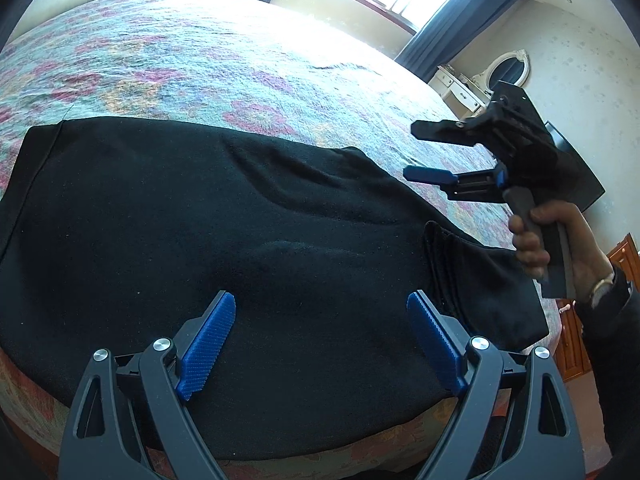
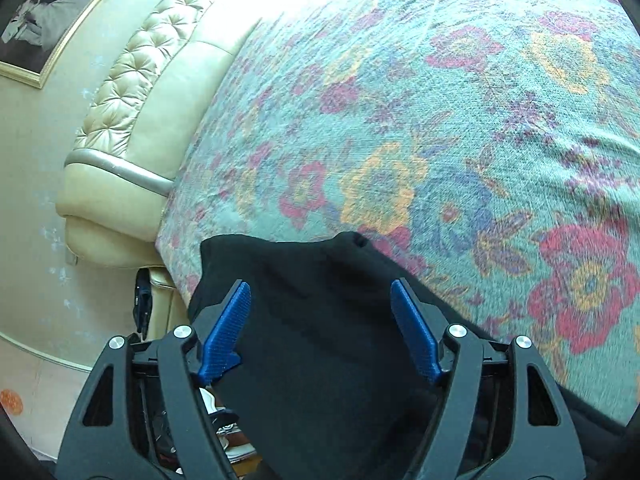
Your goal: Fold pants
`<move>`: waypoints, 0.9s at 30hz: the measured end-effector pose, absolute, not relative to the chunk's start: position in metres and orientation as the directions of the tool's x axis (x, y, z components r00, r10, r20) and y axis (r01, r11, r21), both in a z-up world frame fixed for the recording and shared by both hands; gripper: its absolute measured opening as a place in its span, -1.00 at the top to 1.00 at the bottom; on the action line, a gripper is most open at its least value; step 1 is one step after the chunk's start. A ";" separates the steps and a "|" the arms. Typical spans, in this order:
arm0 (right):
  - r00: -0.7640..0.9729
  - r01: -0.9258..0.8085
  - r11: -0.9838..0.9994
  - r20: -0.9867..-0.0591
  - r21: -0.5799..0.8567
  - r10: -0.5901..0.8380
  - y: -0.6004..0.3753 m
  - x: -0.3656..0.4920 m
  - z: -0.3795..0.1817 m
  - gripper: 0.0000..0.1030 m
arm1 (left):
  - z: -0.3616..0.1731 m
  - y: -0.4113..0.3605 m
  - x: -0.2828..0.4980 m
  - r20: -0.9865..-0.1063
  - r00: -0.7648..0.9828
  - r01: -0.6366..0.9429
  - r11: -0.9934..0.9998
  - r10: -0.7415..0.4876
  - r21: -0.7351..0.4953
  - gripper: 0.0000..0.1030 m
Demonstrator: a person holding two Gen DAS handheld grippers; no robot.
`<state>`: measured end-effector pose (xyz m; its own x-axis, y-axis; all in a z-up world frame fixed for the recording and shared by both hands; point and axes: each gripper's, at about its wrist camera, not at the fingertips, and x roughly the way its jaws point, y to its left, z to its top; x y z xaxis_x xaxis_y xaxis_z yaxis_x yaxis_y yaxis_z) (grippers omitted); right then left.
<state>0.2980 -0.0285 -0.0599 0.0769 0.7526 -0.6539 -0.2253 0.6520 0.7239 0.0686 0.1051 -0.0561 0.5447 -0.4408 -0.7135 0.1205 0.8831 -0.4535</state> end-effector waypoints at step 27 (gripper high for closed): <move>0.096 -0.170 0.649 -0.643 0.742 0.760 -0.002 0.336 -0.109 0.85 | -0.057 0.101 0.060 -0.672 0.560 0.185 0.864 -0.485 -0.469 -0.71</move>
<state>0.3360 -0.0018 -0.1088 0.0960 0.7602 -0.6425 -0.1696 0.6485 0.7420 0.0604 0.1014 -0.0573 0.5598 -0.4847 -0.6721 0.1851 0.8638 -0.4687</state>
